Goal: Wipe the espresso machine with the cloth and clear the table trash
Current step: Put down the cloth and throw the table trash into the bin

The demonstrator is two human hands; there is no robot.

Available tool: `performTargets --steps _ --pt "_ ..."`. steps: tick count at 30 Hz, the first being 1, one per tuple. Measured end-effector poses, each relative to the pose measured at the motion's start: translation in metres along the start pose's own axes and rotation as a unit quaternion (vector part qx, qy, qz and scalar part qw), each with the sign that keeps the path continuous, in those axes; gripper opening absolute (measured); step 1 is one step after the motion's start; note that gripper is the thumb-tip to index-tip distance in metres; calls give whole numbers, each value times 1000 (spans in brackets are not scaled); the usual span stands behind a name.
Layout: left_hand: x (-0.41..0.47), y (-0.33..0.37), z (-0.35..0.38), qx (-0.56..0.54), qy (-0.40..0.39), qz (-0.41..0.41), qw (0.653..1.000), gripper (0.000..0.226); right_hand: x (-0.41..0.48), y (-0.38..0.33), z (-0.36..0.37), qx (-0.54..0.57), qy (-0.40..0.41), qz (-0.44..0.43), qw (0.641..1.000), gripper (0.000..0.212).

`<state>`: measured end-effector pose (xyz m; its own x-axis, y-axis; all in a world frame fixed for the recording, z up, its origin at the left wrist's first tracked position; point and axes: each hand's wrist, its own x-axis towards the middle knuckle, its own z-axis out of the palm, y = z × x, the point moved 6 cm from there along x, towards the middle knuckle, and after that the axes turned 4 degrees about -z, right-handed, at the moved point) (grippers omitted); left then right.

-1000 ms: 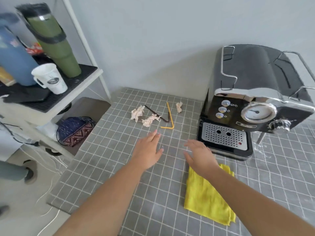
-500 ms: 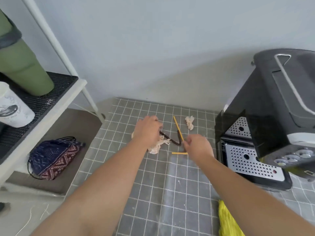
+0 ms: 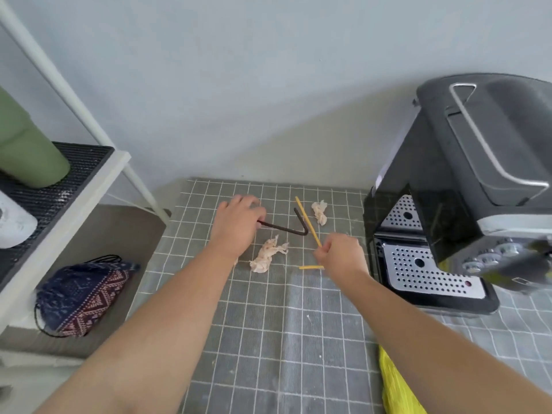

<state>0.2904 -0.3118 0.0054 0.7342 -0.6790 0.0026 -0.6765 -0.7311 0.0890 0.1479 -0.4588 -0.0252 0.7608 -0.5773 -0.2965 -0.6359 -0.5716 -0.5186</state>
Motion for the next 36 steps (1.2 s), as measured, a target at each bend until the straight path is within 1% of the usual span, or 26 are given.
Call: performTargets --steps 6,8,10,14,16,19,21,24,26,28,30,32,34,36 --pt "-52 14 -32 8 20 4 1000 14 -45 19 -29 51 9 -28 998 13" --pt "-73 33 -39 1 38 14 999 12 -73 39 -40 58 10 -39 997 13" --pt "-94 63 -41 -1 36 33 999 11 -104 69 -48 53 11 -40 998 12" --pt "-142 162 -27 -10 30 105 994 7 -183 166 -81 76 52 11 996 15" --pt "-164 228 -13 -27 22 146 989 7 -228 225 -109 79 92 40 992 16" --pt "-193 347 1 -44 13 228 973 8 -298 318 -153 75 150 103 980 14" --pt "-217 433 6 -62 5 297 953 9 -352 380 -178 80 191 152 966 16" --pt "-257 549 18 -71 -20 387 919 15 -432 464 -201 97 258 234 932 22" --pt "-290 616 29 -71 -39 446 891 15 -486 513 -201 119 283 301 903 19" --pt "-326 670 43 -58 -60 500 862 17 -533 556 -187 149 298 357 873 20" --pt "-359 707 61 -39 -79 542 836 19 -569 587 -166 164 294 403 851 23" --pt "-389 736 86 -13 -106 575 811 20 -599 613 -142 177 281 449 830 20" --pt "-414 750 116 34 -126 606 784 23 -621 630 -114 195 259 488 811 17" --pt "-437 759 152 83 -156 632 755 26 -636 646 -80 208 218 527 794 17"
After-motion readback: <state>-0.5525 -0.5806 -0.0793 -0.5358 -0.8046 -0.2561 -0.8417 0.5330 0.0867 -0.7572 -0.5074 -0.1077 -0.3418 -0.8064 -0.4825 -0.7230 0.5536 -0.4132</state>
